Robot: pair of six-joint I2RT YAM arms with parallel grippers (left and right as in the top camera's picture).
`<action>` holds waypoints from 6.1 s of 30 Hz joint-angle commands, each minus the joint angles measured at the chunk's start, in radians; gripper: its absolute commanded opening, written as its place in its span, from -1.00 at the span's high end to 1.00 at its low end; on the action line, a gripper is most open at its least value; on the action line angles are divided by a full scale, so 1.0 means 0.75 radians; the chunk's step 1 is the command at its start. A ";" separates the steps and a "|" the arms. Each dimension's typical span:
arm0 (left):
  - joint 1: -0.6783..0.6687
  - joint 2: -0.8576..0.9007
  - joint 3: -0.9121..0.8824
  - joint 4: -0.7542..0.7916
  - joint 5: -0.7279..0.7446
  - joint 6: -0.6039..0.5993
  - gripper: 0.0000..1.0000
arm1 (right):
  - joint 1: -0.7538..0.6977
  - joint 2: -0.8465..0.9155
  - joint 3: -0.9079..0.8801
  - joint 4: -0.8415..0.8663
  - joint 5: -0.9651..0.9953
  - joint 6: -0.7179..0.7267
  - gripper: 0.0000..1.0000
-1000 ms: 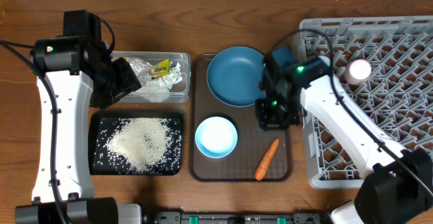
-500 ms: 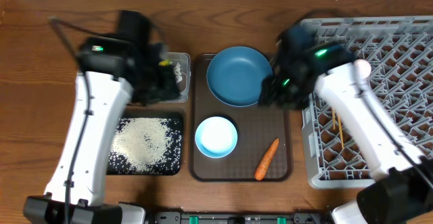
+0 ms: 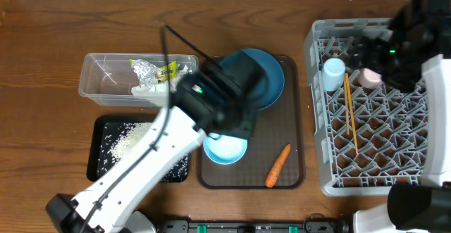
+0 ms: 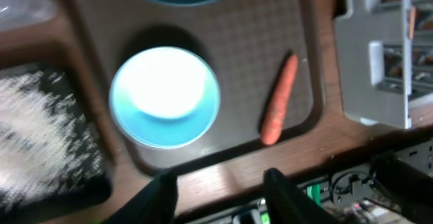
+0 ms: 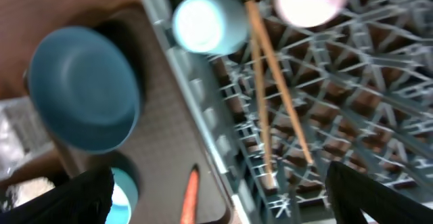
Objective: Sort waste into correct bins and load items into the dishwasher rack
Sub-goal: 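Reach the left gripper to the carrot and grasp it, then carry the carrot left and drop it onto the rice tray, then withdraw the left gripper to its raised pose, then lower the right gripper into the light-blue bowl and grasp its rim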
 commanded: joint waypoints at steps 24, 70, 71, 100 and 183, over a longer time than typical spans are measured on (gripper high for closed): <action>-0.416 0.226 -0.679 0.942 -0.087 -0.167 -0.12 | -0.076 -0.009 0.013 -0.001 0.017 -0.021 -0.99; 0.112 -0.255 -0.591 0.479 -0.162 -0.249 0.88 | -0.076 -0.009 0.013 -0.001 0.017 -0.021 -0.98; 0.186 -0.291 -0.591 0.424 -0.162 -0.258 0.87 | -0.076 -0.009 0.013 -0.001 0.018 -0.021 -0.98; 1.144 -0.389 -1.110 0.417 -0.142 -0.228 0.24 | -0.076 -0.009 0.013 -0.001 0.017 -0.021 -0.98; 1.173 -0.459 -0.338 0.050 -0.092 0.094 -0.60 | 0.856 -0.004 -0.278 0.283 -0.007 0.026 -0.38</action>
